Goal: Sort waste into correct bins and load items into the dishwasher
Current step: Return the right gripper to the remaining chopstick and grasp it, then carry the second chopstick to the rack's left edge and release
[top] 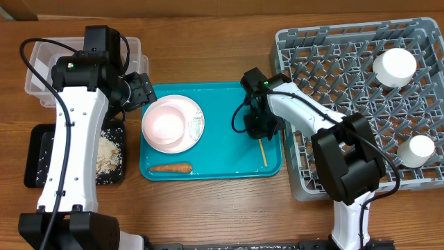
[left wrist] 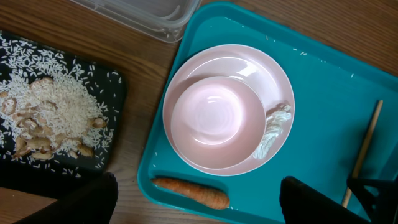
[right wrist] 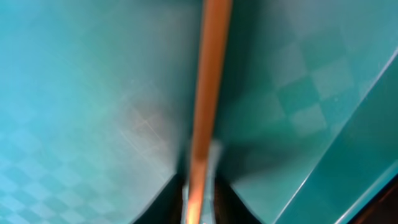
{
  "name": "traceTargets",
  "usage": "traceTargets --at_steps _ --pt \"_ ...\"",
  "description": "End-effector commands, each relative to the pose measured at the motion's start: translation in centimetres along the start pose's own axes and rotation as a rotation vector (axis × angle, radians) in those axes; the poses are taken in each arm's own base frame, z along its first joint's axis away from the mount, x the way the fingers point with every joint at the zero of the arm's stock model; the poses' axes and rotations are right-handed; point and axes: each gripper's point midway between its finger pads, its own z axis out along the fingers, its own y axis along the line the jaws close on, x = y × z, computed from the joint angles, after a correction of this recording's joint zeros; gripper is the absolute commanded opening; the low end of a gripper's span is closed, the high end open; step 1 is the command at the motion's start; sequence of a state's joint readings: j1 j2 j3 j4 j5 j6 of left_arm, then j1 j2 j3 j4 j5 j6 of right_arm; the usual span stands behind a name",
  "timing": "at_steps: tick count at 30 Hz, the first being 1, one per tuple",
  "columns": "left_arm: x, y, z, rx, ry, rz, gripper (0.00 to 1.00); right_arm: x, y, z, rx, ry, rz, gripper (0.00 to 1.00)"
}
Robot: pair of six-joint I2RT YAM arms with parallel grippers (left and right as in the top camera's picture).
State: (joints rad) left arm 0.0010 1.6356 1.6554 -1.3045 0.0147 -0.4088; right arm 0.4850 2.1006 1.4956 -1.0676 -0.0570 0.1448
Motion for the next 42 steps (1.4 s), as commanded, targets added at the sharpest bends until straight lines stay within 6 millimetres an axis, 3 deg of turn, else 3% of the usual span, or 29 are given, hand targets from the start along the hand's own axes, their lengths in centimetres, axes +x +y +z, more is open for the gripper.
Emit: traceTargets --at_steps 1,6,9,12,13,15,17,20,22,25,29,30,34,36,38,39,41,42 --pt "-0.1 0.0 -0.7 0.012 -0.020 0.018 0.85 0.3 0.4 0.3 -0.014 0.013 0.034 0.04" --pt "-0.1 0.0 -0.7 0.012 -0.020 0.018 0.85 0.3 0.9 -0.4 -0.040 0.017 0.035 0.04" --pt "-0.1 -0.1 -0.7 0.012 -0.020 0.018 0.86 -0.5 1.1 -2.5 -0.057 -0.009 0.040 0.04" --pt "-0.1 0.0 -0.7 0.012 -0.020 0.018 0.87 -1.6 1.2 -6.6 -0.073 -0.084 0.033 0.04" --pt "-0.1 -0.1 -0.7 0.012 -0.020 0.018 0.87 -2.2 1.1 -9.6 -0.082 -0.151 0.012 0.04" --pt "-0.1 0.0 -0.7 0.012 -0.020 0.018 0.87 -2.8 0.4 -13.0 -0.071 -0.241 0.009 0.04" --pt "-0.1 0.0 -0.7 0.012 -0.020 0.018 0.87 -3.0 -1.5 -16.6 -0.011 -0.344 0.020 0.04" --pt "-0.1 0.0 -0.7 0.012 -0.020 0.018 0.87 -2.5 -5.1 -18.7 0.113 -0.395 0.078 0.04" --pt "-0.2 0.0 -0.7 0.012 -0.021 0.018 0.88 -1.3 -7.7 -17.9 0.131 -0.332 0.091 0.04" --pt "-0.2 -0.1 -0.7 0.012 -0.021 0.019 0.88 -0.5 -8.8 -15.9 0.135 -0.280 0.109 0.04" --pt "-0.2 0.0 -0.7 0.012 -0.021 0.029 0.88 0.8 -9.3 -12.7 0.141 -0.214 0.116 0.04" --pt "-0.2 0.0 -0.7 0.012 -0.021 0.029 0.88 1.4 -9.4 -10.9 0.143 -0.187 0.115 0.04" --pt "-0.2 0.0 -0.7 0.012 -0.021 0.029 0.88 2.1 -9.6 -8.5 0.145 -0.161 0.116 0.04" --pt "-0.1 0.0 -0.7 0.012 -0.020 0.029 0.88 2.2 -9.6 -8.4 0.146 -0.157 0.116 0.07" --pt "-0.1 0.0 -0.7 0.012 -0.020 0.029 0.88 2.1 -9.6 -8.8 0.144 -0.168 0.125 0.18" --pt "-0.1 0.0 -0.7 0.011 -0.020 0.031 0.88 1.8 -9.5 -9.6 0.143 -0.186 0.128 0.25" --pt "-0.1 0.0 -0.7 0.011 -0.018 0.039 0.88 1.1 -9.4 -11.4 0.141 -0.226 0.128 0.29" --pt "-0.1 0.0 -0.7 0.010 -0.017 0.041 0.88 0.1 -9.2 -13.6 0.134 -0.285 0.129 0.32"
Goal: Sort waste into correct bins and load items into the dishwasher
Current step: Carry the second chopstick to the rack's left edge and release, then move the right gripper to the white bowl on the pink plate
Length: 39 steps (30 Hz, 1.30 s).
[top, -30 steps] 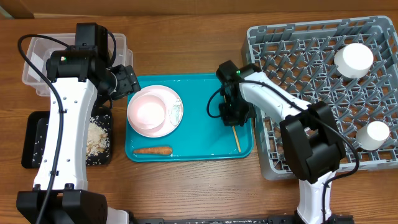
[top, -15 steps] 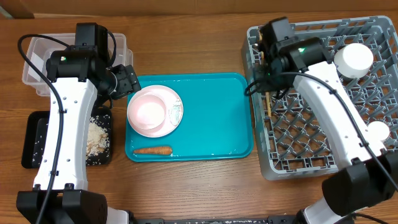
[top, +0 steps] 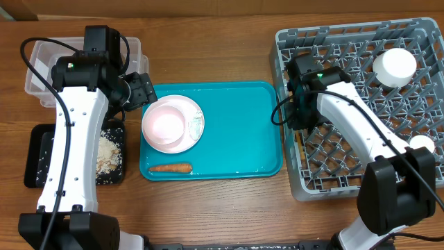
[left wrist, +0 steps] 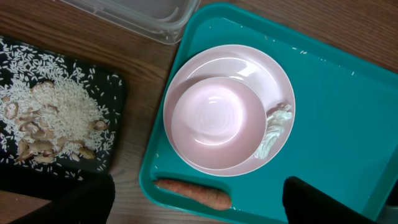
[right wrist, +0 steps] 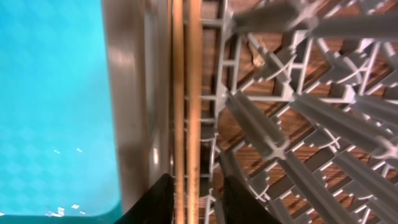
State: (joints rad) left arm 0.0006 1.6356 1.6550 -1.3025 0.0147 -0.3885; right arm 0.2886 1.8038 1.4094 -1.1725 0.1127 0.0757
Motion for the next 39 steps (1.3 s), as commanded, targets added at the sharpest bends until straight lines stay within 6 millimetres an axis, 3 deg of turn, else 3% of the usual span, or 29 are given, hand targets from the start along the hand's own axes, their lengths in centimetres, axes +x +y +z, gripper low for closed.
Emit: traceTargets --at_steps 1,3,7,12,17,22,27,32,37,39 --pt "0.0 0.0 -0.7 0.009 -0.015 0.021 0.88 -3.8 0.2 -5.9 -0.030 -0.186 0.016 0.34" --pt "0.0 0.0 -0.7 0.009 -0.014 0.023 0.88 -5.6 0.9 -9.0 -0.075 -0.275 0.017 0.42" --pt "0.0 0.0 -0.7 0.010 -0.016 0.023 0.88 -7.9 5.0 -13.6 -0.269 -0.405 -0.038 0.47" --pt "0.1 0.1 -0.7 0.007 -0.011 0.023 0.87 -8.0 11.8 -14.8 -0.450 -0.436 -0.142 0.50" --pt "0.1 0.5 -0.7 0.002 -0.006 0.013 0.86 -7.4 17.3 -12.7 -0.485 -0.391 -0.209 0.52" --pt "0.3 0.8 -0.7 -0.009 0.002 0.009 0.86 -7.5 20.8 -10.2 -0.507 -0.348 -0.209 0.53" --pt "-0.1 2.5 -0.7 -0.054 -0.004 -0.030 0.84 -7.1 24.6 -7.2 -0.531 -0.311 -0.267 0.59" --pt "-0.4 5.8 -0.9 -0.063 0.015 -0.148 0.85 -6.7 29.2 -3.7 -0.548 -0.304 -0.338 0.63" --pt "-0.6 7.7 -1.0 -0.061 0.021 -0.215 0.86 -5.7 31.6 -0.6 -0.530 -0.278 -0.375 0.63" --pt "-0.7 7.7 -1.0 -0.061 0.020 -0.216 0.86 -5.3 32.1 0.5 -0.525 -0.261 -0.383 0.56"
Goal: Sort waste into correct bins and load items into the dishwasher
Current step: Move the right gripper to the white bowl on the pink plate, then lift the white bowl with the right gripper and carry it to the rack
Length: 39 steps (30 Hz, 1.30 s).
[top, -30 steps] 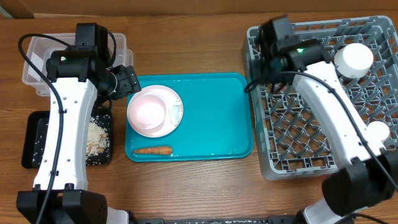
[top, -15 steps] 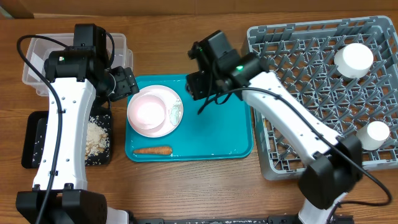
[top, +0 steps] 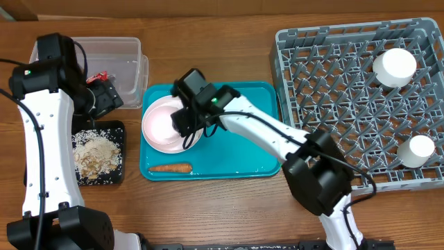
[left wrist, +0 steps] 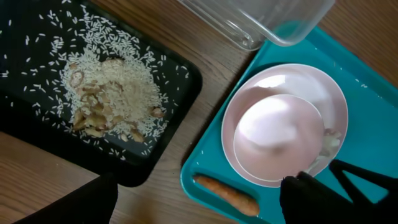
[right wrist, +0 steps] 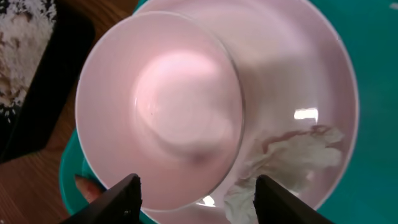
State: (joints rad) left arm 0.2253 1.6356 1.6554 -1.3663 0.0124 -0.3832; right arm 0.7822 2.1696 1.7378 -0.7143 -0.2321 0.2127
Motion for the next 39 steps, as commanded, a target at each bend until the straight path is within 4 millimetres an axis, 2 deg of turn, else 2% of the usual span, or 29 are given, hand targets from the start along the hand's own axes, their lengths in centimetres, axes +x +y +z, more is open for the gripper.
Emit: traceTargets --at_steps 1,3,7,9,14,17,20,22,25,30,34,39 --pt "0.1 0.0 -0.6 0.018 -0.011 -0.003 0.86 0.3 -0.1 1.4 0.006 0.013 0.001 0.52" --pt "0.1 -0.1 -0.6 0.018 -0.011 -0.003 0.86 1.1 -0.5 2.4 0.014 0.040 0.010 0.31" --pt "0.1 -0.1 -0.6 0.018 -0.011 -0.002 0.86 0.6 -0.8 2.0 0.030 0.025 0.012 0.11" --pt "0.1 -0.1 -0.6 0.018 -0.012 -0.003 0.86 -0.4 -1.3 1.3 0.052 -0.006 0.036 0.04" --pt "0.1 -0.1 -0.6 0.018 -0.012 -0.002 0.86 -4.1 -2.2 -2.8 0.050 -0.104 0.060 0.04" --pt "0.1 -0.1 -0.6 0.018 -0.012 -0.002 0.86 -6.4 -3.3 -6.6 0.063 -0.168 0.086 0.04" --pt "0.1 -0.1 -0.6 0.018 -0.012 -0.002 0.86 -8.1 -5.6 -11.0 0.144 -0.235 0.122 0.04" --pt "0.1 -0.1 -0.6 0.018 -0.012 -0.003 0.86 -8.6 -8.0 -14.4 0.241 -0.280 0.150 0.04" --pt "0.1 -0.1 -0.6 0.019 -0.012 -0.001 0.86 -8.5 -12.6 -19.6 0.443 -0.343 0.203 0.04" --pt "0.0 -0.2 -0.6 0.021 -0.016 -0.001 0.86 -6.3 -20.6 -28.3 0.869 -0.403 0.302 0.04" --pt "-0.4 -0.3 -0.7 0.027 -0.030 -0.003 0.86 -3.2 -26.7 -35.9 1.309 -0.412 0.403 0.04" --pt "-0.6 -0.4 -0.7 0.031 -0.040 -0.028 0.86 -0.6 -30.6 -40.1 1.586 -0.403 0.488 0.04"
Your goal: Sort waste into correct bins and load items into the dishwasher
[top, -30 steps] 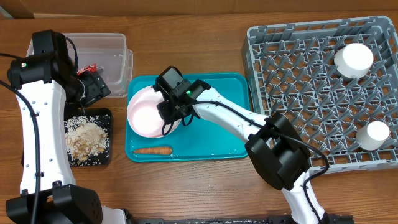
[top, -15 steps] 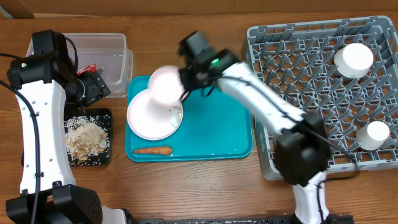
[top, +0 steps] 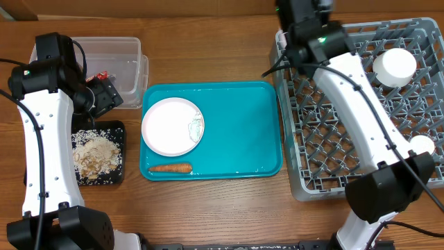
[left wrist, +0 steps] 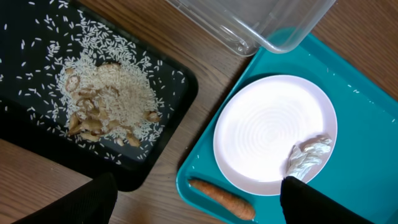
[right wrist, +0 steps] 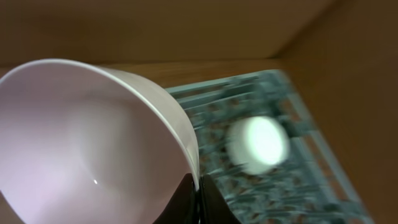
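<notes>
A pink bowl (right wrist: 81, 143) fills the right wrist view, and my right gripper (right wrist: 198, 186) is shut on its rim. Behind it the grey dish rack (right wrist: 249, 106) is blurred. In the overhead view the right arm (top: 305, 31) is over the rack's far left corner (top: 284, 38); the bowl does not show there. A white plate (top: 166, 125) with a crumpled tissue (top: 196, 127) lies on the teal tray (top: 243, 139), a carrot (top: 170, 167) in front of it. My left gripper (left wrist: 198, 186) hangs open above the tray's left edge.
A black tray (left wrist: 37, 74) of rice scraps lies left of the teal tray. A clear plastic bin (left wrist: 249, 18) stands behind it. Two white cups (top: 394, 66) (top: 420, 149) sit in the rack on its right side.
My right gripper was open over the bowl on the plate; now it is shut on the bowl's rim at the rack's far left corner. The plate holds only the tissue. The left arm has not moved.
My right gripper was shut on a chopstick on the teal tray, then held it at the rack's left edge. Then it was open over the bowl, the chopstick gone from it, and the left arm had shifted left toward the bins. Now the bowl is held by the rack.
</notes>
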{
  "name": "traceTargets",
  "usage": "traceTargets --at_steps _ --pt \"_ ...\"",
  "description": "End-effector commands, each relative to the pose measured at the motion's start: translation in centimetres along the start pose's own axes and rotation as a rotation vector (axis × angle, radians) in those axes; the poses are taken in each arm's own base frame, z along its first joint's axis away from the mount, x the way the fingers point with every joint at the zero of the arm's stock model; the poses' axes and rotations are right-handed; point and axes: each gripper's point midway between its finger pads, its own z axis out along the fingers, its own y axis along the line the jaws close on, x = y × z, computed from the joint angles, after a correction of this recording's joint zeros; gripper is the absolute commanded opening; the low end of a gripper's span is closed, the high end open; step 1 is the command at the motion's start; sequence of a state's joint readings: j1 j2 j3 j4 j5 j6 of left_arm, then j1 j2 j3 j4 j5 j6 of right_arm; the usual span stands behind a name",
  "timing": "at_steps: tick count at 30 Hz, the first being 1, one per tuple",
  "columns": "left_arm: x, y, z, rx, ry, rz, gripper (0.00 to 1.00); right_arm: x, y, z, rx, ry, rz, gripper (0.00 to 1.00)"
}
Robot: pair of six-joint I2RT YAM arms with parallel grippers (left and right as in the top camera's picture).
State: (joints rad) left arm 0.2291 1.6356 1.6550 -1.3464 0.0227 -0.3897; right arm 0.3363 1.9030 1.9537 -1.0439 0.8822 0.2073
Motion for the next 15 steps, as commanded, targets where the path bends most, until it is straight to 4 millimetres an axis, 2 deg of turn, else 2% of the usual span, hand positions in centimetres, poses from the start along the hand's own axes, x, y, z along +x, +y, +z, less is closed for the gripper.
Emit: traceTargets --at_steps 1,5,7,10,15 --pt "-0.3 -0.2 -0.7 0.017 -0.031 -0.017 0.86 -0.7 -6.6 1.7 0.357 -0.049 0.018 0.04" --pt "-0.8 -0.4 -0.7 0.025 -0.048 -0.026 0.86 0.8 -8.4 5.3 0.452 0.019 -0.008 0.04" --pt "-0.9 -0.5 -0.7 0.028 -0.054 -0.036 0.86 1.7 -8.6 6.7 0.474 0.056 -0.033 0.04" --pt "-1.1 -0.6 -0.7 0.031 -0.060 -0.044 0.86 3.2 -8.1 8.7 0.490 0.101 -0.078 0.04" --pt "-1.1 -0.6 -0.7 0.032 -0.062 -0.051 0.86 5.2 -5.7 11.1 0.455 0.156 -0.124 0.04"
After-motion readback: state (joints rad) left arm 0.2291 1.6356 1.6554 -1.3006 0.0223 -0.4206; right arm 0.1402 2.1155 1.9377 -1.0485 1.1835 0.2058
